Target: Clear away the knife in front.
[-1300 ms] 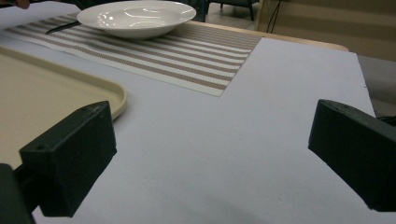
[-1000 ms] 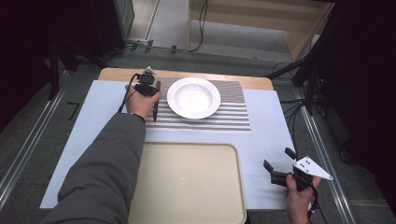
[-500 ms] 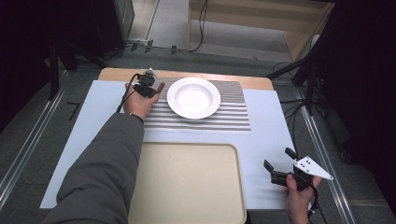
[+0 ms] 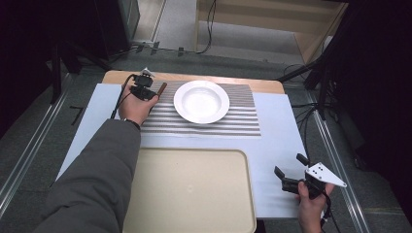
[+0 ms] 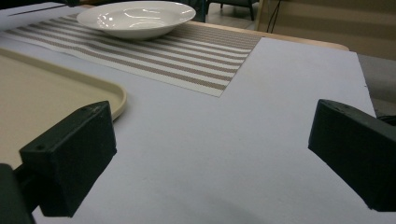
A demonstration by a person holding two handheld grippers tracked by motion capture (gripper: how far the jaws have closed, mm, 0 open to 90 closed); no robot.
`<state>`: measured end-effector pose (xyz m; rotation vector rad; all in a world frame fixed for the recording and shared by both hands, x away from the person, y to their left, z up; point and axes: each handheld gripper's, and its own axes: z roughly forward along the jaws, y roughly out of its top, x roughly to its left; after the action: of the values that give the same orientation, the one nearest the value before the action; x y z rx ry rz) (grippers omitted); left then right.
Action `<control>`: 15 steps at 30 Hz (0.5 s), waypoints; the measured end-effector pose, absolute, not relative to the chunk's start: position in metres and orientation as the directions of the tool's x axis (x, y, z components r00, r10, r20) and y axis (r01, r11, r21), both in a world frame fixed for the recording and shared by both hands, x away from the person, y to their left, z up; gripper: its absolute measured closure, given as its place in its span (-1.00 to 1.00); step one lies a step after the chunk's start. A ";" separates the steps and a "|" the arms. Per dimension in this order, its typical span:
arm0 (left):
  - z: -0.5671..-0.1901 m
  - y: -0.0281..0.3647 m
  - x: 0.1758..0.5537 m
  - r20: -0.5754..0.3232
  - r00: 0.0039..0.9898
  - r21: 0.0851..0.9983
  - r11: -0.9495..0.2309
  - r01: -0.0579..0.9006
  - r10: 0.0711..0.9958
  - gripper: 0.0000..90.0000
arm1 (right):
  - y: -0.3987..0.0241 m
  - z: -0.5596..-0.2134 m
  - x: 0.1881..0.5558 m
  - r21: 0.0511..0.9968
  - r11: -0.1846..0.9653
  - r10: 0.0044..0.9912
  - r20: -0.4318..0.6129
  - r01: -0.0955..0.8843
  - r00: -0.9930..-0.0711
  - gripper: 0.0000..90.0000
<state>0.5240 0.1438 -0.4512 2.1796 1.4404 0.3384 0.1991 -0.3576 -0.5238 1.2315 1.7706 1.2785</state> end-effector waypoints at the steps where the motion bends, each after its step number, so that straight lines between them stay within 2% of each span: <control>1: -0.450 0.144 0.522 -0.062 0.416 0.536 -0.321 0.781 0.907 0.70 | -0.358 -0.524 0.199 0.941 0.096 0.928 0.034 0.325 -0.372 -1.00; 15: -0.434 0.151 0.489 -0.099 0.454 0.577 -0.320 0.751 0.886 0.70 | -0.357 -0.524 0.199 0.941 0.103 0.928 0.026 0.324 -0.373 -1.00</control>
<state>0.4887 0.1515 -0.4336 2.1510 1.3620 0.3160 0.1994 -0.3569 -0.5238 1.2248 1.7766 1.2723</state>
